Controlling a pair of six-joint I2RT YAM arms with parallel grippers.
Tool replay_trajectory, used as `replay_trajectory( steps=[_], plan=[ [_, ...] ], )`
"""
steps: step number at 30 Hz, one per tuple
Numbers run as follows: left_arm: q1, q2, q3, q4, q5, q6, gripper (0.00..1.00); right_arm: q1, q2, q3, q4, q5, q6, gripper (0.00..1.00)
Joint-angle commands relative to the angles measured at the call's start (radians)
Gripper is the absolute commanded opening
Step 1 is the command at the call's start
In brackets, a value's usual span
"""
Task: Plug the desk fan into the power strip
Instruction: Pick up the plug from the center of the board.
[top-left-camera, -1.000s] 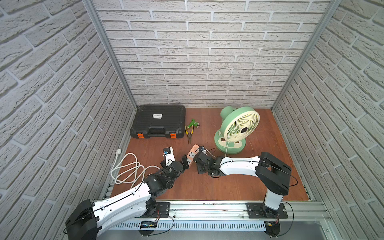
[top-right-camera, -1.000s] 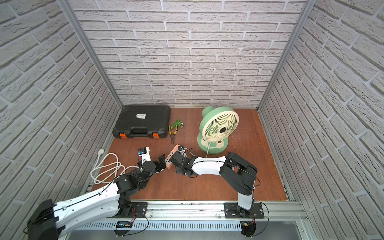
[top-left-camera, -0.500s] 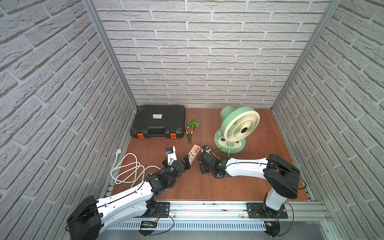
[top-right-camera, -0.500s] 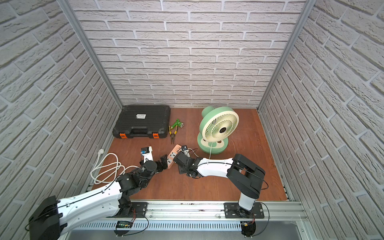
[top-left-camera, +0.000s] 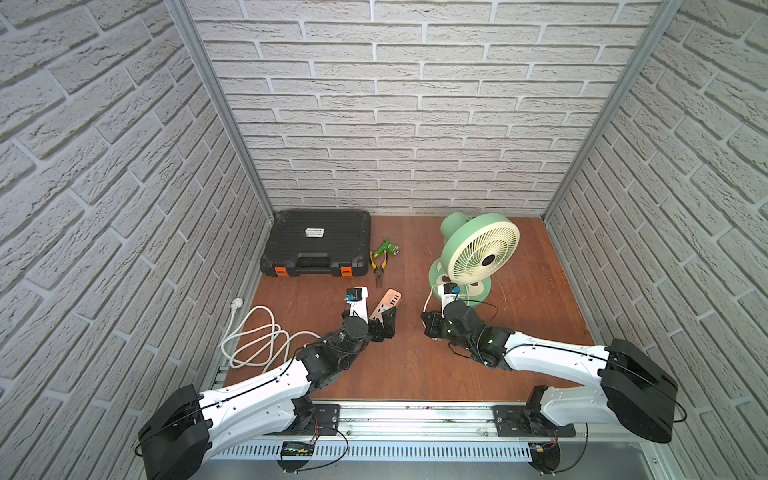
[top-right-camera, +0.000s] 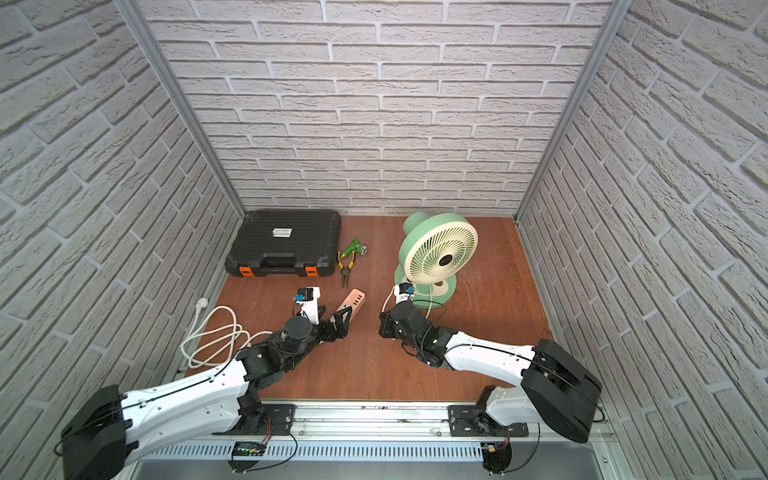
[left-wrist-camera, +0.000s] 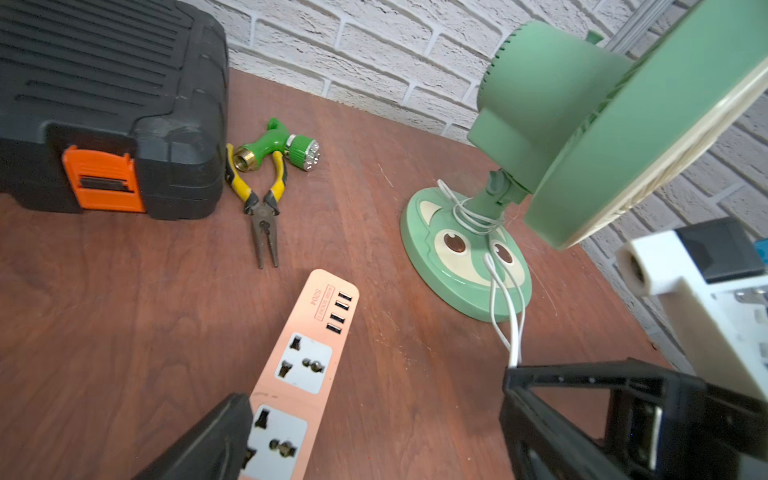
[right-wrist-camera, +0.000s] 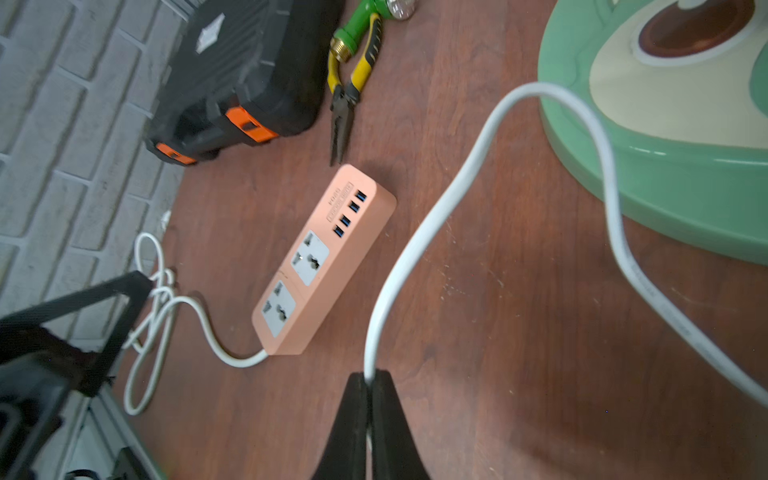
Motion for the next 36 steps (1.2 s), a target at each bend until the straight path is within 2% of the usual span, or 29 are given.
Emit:
replay_trajectory(
  steps=[1, 10, 18, 27, 36],
  plan=[
    [-0.007, 0.031, 0.023, 0.115, 0.075, 0.015, 0.98, -0.014, -0.072, -0.027, 0.135, -0.032, 0.073, 0.03],
    [-0.048, 0.158, 0.045, 0.276, 0.216, 0.019, 0.98, -0.051, -0.164, -0.143, 0.322, -0.011, 0.245, 0.03],
    [-0.104, 0.336, 0.083, 0.47, 0.393, 0.067, 0.97, -0.06, -0.192, -0.181, 0.402, 0.0, 0.298, 0.03],
    [-0.167, 0.411, 0.115, 0.475, 0.368, 0.104, 0.92, -0.059, -0.247, -0.154, 0.343, 0.01, 0.287, 0.03],
    [-0.173, 0.428, 0.129, 0.464, 0.348, 0.108, 0.72, -0.06, -0.234, -0.172, 0.391, 0.017, 0.305, 0.03]
  ],
)
